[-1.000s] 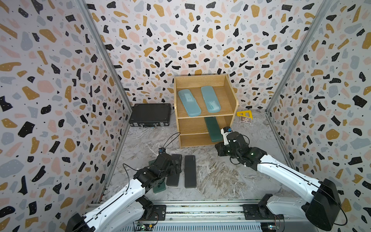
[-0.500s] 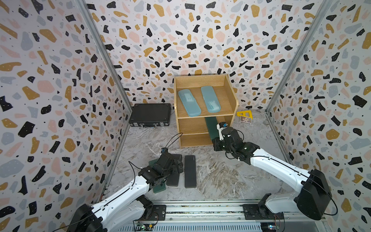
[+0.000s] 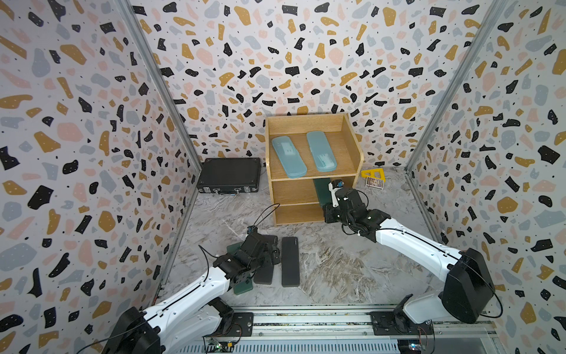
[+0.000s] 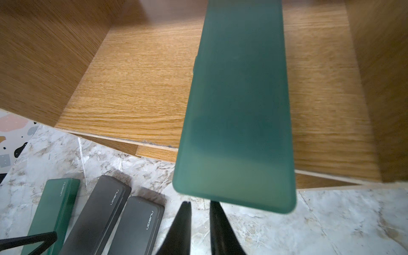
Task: Place the pencil cases on the shelf according to color
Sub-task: Place the pencil case on the shelf.
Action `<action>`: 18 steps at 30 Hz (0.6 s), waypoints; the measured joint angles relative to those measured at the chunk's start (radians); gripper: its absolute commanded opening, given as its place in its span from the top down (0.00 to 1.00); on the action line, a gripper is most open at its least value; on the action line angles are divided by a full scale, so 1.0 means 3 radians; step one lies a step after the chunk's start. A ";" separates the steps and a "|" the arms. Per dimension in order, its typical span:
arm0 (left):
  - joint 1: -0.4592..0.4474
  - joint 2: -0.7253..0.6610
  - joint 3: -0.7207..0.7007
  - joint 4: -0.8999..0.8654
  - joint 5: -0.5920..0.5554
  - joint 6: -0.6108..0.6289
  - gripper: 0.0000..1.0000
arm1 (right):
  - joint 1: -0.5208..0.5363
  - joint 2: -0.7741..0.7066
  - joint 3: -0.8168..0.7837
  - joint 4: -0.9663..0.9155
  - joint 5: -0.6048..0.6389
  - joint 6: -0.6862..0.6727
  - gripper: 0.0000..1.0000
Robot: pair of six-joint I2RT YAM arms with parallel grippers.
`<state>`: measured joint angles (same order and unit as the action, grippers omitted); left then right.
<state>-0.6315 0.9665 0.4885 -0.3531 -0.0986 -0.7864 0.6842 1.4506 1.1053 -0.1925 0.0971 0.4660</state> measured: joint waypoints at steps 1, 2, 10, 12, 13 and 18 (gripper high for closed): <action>0.0000 0.0025 0.0000 0.0000 -0.0004 0.0005 0.00 | 0.0000 0.0000 0.0000 -0.0004 -0.0015 -0.0010 0.73; 0.0000 0.0057 0.0000 0.0000 -0.0008 0.0017 0.00 | -0.0001 -0.0005 0.0000 -0.0009 -0.0038 -0.0015 0.69; 0.0000 0.0292 0.0000 0.0136 0.0142 0.0058 0.00 | -0.0005 -0.0529 -0.0023 -0.0276 -0.0261 -0.0094 0.32; -0.0015 0.0285 0.0000 0.0184 0.0202 0.0057 0.00 | -0.0006 -0.0762 -0.0039 -0.0380 -0.0267 -0.0107 0.30; -0.0029 0.0270 0.0000 0.0211 0.0229 0.0056 0.00 | -0.0006 -0.0890 -0.0060 -0.0435 -0.0266 -0.0121 0.30; -0.0145 0.0146 0.0000 0.0352 0.0303 0.0037 0.00 | -0.0006 -0.1460 -0.0286 -0.0748 -0.0205 -0.0140 0.26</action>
<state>-0.6750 1.0103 0.4885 -0.2474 -0.0078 -0.7753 0.6823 1.0126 1.0195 -0.4168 0.0357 0.4240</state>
